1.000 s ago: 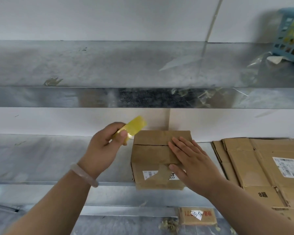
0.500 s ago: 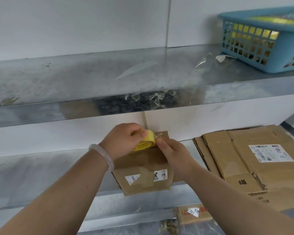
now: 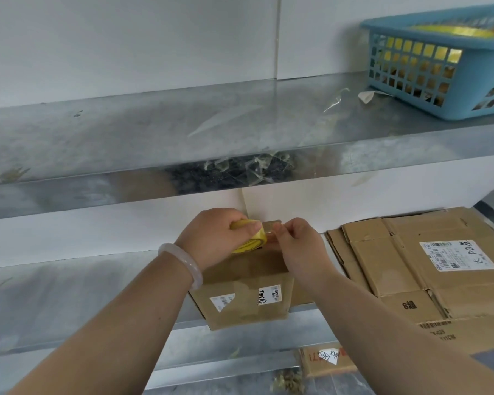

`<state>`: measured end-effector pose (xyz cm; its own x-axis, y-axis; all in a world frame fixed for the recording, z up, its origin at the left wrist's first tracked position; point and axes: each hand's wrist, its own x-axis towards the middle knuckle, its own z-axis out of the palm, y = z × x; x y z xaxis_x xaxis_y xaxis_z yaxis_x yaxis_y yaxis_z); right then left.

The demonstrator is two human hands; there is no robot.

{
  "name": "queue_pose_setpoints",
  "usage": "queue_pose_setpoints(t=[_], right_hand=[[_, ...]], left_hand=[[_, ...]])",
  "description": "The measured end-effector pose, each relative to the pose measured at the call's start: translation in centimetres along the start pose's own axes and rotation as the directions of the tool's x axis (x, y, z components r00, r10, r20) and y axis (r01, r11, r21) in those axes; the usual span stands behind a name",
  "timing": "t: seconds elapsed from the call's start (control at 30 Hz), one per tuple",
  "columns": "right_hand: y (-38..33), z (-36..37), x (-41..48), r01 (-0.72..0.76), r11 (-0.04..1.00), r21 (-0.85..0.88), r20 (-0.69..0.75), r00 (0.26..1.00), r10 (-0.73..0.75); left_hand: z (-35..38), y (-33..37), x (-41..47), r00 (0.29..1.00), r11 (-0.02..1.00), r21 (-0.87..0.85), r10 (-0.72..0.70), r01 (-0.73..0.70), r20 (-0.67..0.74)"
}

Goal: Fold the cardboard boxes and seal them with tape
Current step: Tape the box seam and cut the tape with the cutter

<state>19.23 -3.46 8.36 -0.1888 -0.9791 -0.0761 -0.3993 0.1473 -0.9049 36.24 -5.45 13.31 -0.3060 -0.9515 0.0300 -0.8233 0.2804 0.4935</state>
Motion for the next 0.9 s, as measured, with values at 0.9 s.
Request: queue_pose_setpoints(t=[0.9], right_hand=[[0.7, -1.1, 0.9, -0.154, 0.979, 0.137, 0.096, 0.985, 0.141]], left_hand=[[-1.2, -1.8, -0.4, 0.987, 0.993, 0.058, -0.093, 0.101, -0.132]])
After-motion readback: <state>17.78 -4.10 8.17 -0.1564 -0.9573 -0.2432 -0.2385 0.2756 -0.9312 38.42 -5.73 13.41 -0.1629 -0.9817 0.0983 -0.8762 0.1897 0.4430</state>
